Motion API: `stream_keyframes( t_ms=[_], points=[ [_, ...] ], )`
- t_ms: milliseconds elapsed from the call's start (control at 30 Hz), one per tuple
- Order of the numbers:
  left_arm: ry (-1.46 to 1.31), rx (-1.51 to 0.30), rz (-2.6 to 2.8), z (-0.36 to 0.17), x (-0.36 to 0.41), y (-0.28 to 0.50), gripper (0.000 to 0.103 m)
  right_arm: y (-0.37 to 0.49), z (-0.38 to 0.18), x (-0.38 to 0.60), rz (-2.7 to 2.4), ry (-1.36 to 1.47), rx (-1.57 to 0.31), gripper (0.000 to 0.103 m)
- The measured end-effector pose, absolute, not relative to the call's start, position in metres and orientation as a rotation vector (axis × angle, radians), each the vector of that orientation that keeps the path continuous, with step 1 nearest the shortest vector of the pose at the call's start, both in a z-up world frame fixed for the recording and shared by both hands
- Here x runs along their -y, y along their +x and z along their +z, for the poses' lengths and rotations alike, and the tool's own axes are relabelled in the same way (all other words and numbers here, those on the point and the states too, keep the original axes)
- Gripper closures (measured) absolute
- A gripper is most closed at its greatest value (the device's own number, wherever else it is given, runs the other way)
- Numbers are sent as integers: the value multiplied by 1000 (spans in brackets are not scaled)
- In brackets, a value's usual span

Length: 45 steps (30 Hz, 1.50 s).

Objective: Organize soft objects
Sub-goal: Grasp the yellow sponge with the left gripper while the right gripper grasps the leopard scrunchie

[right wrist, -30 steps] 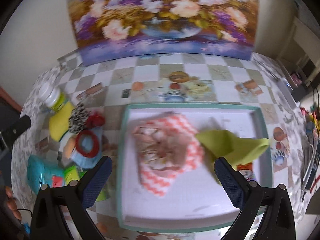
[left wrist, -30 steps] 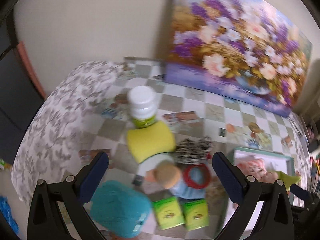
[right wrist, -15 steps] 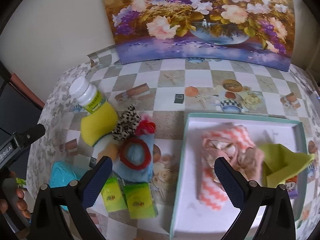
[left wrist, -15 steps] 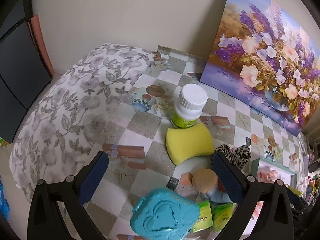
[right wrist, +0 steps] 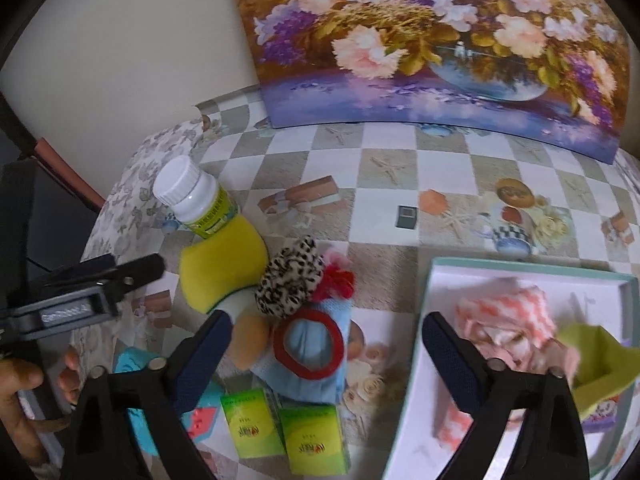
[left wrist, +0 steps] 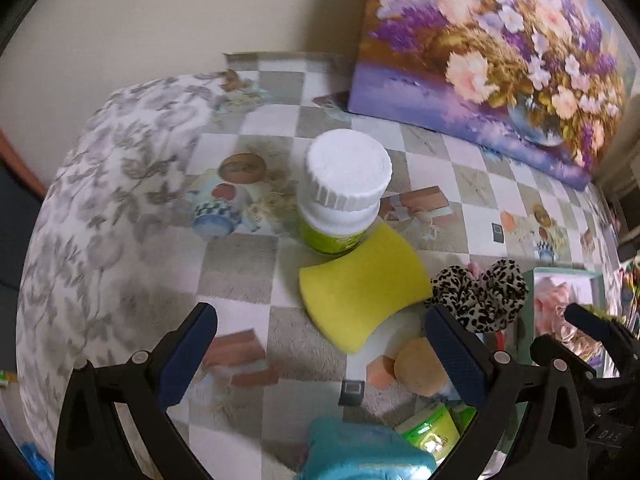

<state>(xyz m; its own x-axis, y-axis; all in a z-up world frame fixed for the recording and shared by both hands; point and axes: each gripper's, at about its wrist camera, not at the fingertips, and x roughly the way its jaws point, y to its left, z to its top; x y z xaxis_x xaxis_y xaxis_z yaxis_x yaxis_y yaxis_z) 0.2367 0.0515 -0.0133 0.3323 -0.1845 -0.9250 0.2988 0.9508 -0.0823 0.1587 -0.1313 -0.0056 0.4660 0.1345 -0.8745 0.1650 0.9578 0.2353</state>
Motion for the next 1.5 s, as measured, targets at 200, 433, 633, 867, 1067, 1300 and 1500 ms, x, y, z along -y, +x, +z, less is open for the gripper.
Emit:
stream_keyframes(
  t_ms=[200,433,633,867,1067,1300,1500],
  points=[
    [209,-1227,-407,-33,-36,247,0,174,-16,129,7,322,-1078,28],
    [328,-1233,-461,-51,-21,253,0,186,-31,128,35,323,-1103,51],
    [434,-1236,-518,-61,-6,253,0,189,-39,124,55,320,-1115,68],
    [517,-1254,-521,-72,4,255,0,189,-42,126,59,331,-1121,79],
    [517,-1289,-539,-77,8,259,17,188,-40,128,61,330,-1125,82],
    [565,-1305,-538,-76,18,256,28,186,-39,126,64,321,-1132,83],
    [554,-1302,-522,-71,23,249,32,181,-32,126,77,336,-1114,85]
  ],
)
